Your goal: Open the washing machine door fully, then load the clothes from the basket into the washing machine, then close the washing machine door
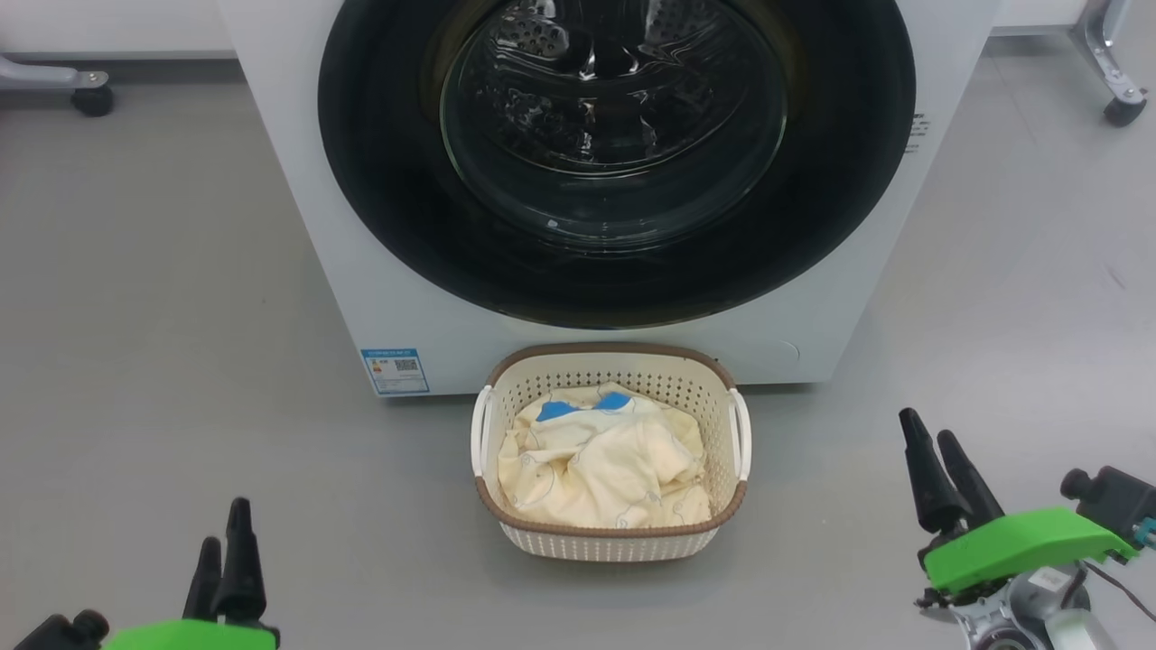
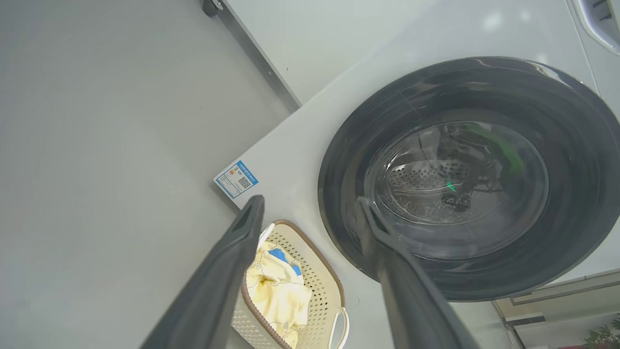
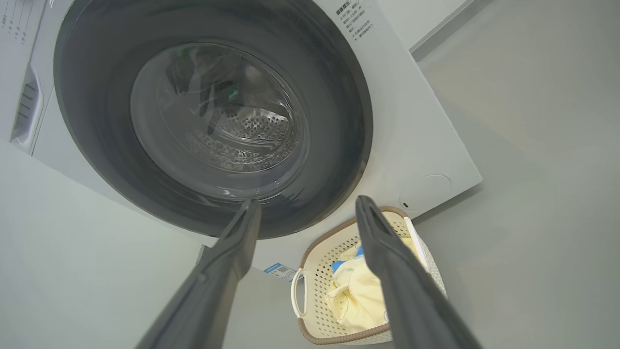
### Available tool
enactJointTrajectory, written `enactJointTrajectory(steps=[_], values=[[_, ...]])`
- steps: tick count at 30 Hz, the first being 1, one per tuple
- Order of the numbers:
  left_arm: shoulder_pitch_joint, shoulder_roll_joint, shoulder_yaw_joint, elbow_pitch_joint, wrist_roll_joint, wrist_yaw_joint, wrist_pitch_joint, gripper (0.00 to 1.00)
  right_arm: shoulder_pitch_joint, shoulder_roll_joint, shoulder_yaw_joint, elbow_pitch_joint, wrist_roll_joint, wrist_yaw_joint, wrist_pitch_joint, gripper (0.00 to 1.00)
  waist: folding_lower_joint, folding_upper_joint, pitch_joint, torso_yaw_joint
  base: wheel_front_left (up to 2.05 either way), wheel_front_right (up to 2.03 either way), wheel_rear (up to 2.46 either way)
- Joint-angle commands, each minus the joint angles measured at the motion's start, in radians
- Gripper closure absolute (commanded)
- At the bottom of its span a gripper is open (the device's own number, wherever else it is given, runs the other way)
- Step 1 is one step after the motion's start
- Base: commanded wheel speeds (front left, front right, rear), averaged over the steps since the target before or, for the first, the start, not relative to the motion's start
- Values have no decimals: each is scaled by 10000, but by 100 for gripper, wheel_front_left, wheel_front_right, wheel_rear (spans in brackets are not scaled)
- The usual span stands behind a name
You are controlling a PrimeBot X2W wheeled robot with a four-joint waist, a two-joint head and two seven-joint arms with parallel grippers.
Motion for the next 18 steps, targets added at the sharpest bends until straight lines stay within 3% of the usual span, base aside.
enactJointTrajectory(steps=[1, 18], values=[[-193, 170, 205, -423, 282, -45, -114, 0, -482, -260, 141, -423, -301, -15, -137, 0, 0, -1, 1, -3, 0, 0, 0], [75, 199, 263, -820, 2401, -52, -642, 0, -454, -511, 691, -584, -2768, -19, -668, 0, 0, -1, 70, -7, 0, 0, 0]])
